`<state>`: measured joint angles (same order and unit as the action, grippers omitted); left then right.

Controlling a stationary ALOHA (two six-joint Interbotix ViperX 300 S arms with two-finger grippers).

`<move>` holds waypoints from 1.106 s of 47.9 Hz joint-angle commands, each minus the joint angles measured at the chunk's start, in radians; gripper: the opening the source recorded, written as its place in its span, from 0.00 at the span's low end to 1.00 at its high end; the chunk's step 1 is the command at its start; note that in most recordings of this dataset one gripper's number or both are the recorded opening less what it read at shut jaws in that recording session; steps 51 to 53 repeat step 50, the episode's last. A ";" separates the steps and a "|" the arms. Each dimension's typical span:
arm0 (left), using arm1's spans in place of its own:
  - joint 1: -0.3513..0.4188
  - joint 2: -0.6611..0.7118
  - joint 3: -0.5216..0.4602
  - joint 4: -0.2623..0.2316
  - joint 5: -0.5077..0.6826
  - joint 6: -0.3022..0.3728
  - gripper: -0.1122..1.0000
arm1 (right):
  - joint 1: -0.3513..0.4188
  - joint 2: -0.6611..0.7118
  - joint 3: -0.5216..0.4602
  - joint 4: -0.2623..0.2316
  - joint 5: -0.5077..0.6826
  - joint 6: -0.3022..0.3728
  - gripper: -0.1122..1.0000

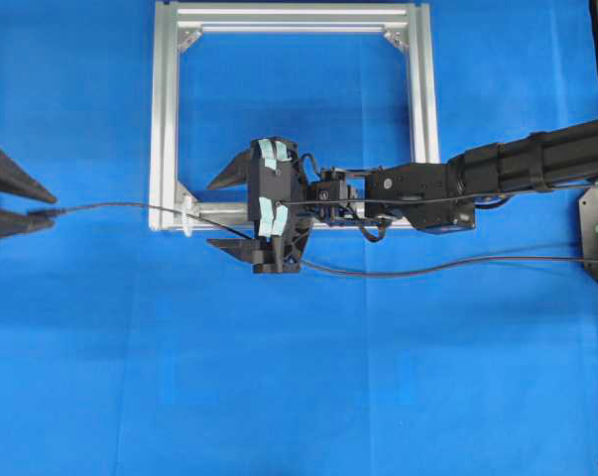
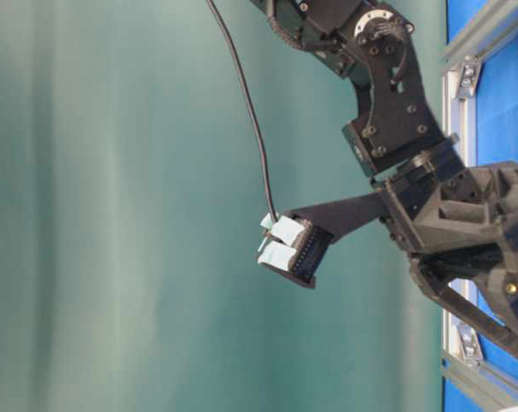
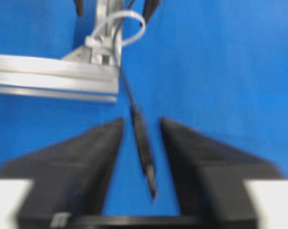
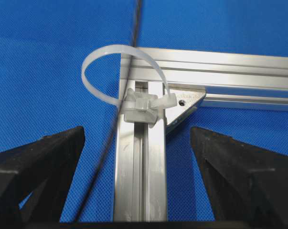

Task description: Insert the wire through the string loop located on the left side.

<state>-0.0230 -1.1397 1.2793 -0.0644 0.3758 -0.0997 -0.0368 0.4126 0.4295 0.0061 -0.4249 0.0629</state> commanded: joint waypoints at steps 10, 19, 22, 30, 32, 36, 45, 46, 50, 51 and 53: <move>-0.003 0.015 -0.009 0.003 -0.017 -0.002 0.84 | 0.003 -0.048 -0.014 0.002 -0.008 -0.002 0.96; -0.003 0.009 -0.009 0.003 -0.017 0.000 0.81 | 0.002 -0.080 -0.012 0.002 -0.003 -0.002 0.96; -0.003 0.006 -0.011 0.003 -0.021 0.000 0.81 | 0.003 -0.103 -0.009 0.002 -0.002 -0.002 0.96; -0.003 0.000 -0.012 0.003 -0.032 0.006 0.80 | 0.002 -0.175 -0.008 0.000 0.032 -0.005 0.96; -0.003 0.000 -0.012 0.003 -0.035 0.006 0.80 | 0.000 -0.190 -0.008 -0.002 0.046 -0.005 0.96; -0.003 0.000 -0.012 0.003 -0.044 0.006 0.80 | 0.000 -0.219 -0.008 0.000 0.071 -0.005 0.96; -0.003 -0.014 -0.015 0.003 -0.080 0.014 0.80 | 0.000 -0.281 -0.006 -0.002 0.114 -0.003 0.96; -0.003 -0.015 -0.015 0.005 -0.084 0.015 0.80 | 0.000 -0.287 -0.006 0.000 0.117 -0.003 0.96; -0.003 -0.025 -0.018 0.005 -0.098 0.020 0.80 | 0.000 -0.307 -0.005 0.000 0.124 -0.002 0.96; -0.003 -0.025 -0.018 0.005 -0.098 0.020 0.80 | 0.000 -0.307 -0.005 0.000 0.124 -0.002 0.96; -0.003 -0.025 -0.018 0.005 -0.098 0.020 0.80 | 0.000 -0.307 -0.005 0.000 0.124 -0.002 0.96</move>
